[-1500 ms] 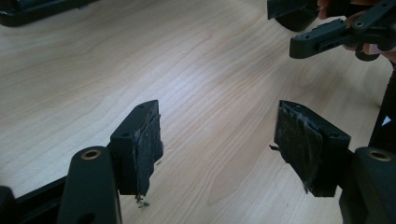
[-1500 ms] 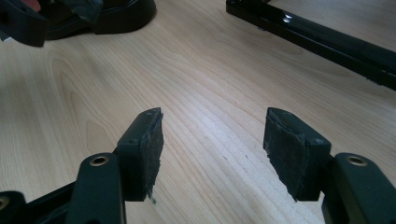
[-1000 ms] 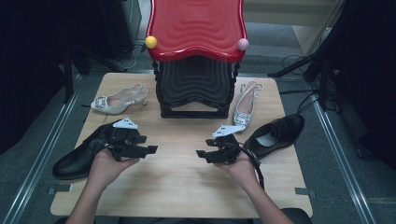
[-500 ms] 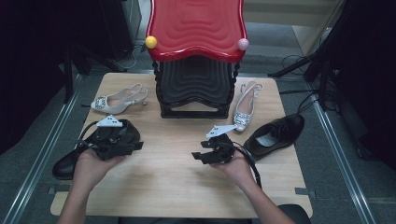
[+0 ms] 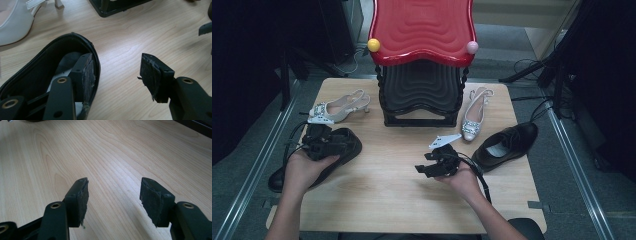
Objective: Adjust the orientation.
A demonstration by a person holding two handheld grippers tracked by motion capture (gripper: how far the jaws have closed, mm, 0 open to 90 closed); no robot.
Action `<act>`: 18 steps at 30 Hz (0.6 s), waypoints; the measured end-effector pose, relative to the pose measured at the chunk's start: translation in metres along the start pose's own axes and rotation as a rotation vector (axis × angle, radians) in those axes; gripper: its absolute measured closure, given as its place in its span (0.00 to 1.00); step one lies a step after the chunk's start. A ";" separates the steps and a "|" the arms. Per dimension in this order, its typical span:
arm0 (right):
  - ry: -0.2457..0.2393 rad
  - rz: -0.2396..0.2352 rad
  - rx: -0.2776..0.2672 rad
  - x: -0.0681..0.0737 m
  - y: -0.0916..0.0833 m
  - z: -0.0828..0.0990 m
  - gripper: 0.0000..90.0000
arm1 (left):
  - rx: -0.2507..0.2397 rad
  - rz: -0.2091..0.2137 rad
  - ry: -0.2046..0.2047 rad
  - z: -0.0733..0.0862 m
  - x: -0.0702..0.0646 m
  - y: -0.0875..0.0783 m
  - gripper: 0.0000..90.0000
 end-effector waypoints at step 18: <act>0.044 0.029 -0.004 -0.004 -0.009 0.013 0.45 | 0.129 -0.041 -0.058 -0.006 0.026 0.056 0.70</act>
Point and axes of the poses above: each handheld gripper's, and its own axes: y roughly forward along the jaws, z roughly out of its underside, x roughly to its left, the point moved 4 cm from there along y, roughly forward along the jaws, and after that the axes turned 3 degrees about x, right-handed, at the moved point
